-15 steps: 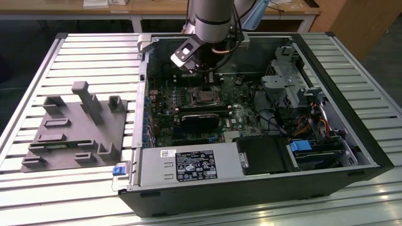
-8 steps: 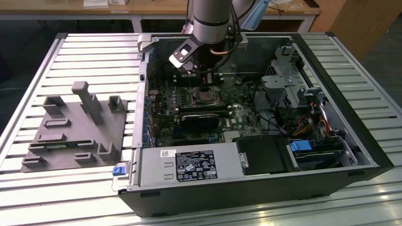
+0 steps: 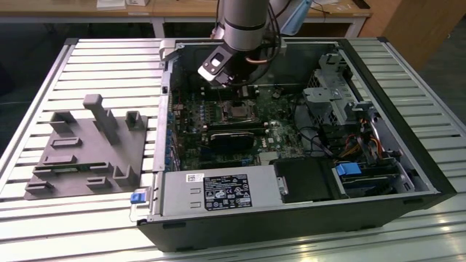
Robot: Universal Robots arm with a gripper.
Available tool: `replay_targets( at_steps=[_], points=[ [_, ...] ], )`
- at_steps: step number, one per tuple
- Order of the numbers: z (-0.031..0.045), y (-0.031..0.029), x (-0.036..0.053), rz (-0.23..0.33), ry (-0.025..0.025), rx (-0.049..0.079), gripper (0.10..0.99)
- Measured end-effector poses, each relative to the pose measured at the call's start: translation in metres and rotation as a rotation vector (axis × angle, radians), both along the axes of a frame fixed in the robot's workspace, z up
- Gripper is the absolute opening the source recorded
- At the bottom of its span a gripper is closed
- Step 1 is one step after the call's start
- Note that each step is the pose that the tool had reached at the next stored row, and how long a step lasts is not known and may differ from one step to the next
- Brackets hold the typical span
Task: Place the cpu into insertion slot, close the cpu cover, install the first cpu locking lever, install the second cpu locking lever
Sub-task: 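Close the cpu cover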
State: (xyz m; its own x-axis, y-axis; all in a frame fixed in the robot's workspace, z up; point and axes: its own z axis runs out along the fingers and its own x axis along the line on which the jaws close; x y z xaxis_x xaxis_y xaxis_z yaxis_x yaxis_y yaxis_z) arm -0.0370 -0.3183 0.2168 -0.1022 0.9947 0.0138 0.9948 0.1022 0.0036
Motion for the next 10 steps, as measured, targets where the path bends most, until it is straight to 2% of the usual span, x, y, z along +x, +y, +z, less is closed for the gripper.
replay_targets(
  at_steps=[10],
  points=[
    [-0.0003, 0.0, 0.0, 0.18, 0.0, -0.001, 0.102]
  ],
)
